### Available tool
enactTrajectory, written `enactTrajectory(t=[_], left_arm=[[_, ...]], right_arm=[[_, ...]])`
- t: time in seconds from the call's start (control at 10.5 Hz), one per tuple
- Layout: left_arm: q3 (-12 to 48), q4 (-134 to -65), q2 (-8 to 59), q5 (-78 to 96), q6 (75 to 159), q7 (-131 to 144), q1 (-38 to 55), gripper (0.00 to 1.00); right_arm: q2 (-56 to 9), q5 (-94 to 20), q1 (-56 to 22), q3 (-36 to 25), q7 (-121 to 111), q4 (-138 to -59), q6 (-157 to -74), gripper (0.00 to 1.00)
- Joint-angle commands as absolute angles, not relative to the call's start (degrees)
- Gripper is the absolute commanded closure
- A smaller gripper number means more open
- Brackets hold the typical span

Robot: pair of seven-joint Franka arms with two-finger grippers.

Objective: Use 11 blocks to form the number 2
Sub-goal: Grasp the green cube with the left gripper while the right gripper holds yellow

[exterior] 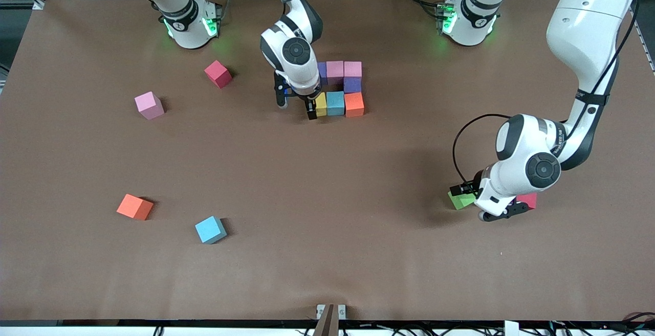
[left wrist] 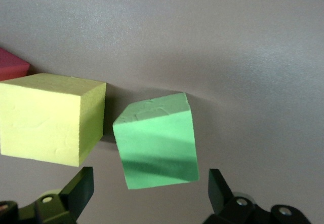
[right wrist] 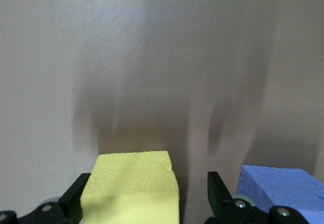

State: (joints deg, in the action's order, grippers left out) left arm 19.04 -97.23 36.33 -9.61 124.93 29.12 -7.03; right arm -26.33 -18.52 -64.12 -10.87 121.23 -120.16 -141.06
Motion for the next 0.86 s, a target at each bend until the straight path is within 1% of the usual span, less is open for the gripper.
enactTrajectory(t=[0.0, 0.38, 0.76], left_arm=[[19.3, -94.7, 38.2, -10.4, 124.5, 30.3, -7.1, 0.0], [19.2, -93.3, 40.2, -10.3, 124.9, 30.5, -7.9, 0.0], [19.2, -91.5, 42.1, -10.2, 124.9, 30.6, -7.9, 0.0]], right_arm=[[-24.8, -15.5, -64.0, -10.9, 122.9, -119.3, -136.9, 0.0], [-24.8, -11.4, -61.9, -11.6, 121.6, -117.7, -136.8, 0.0], [-24.8, -11.0, -58.3, -14.1, 110.9, -114.7, -135.6, 0.0]])
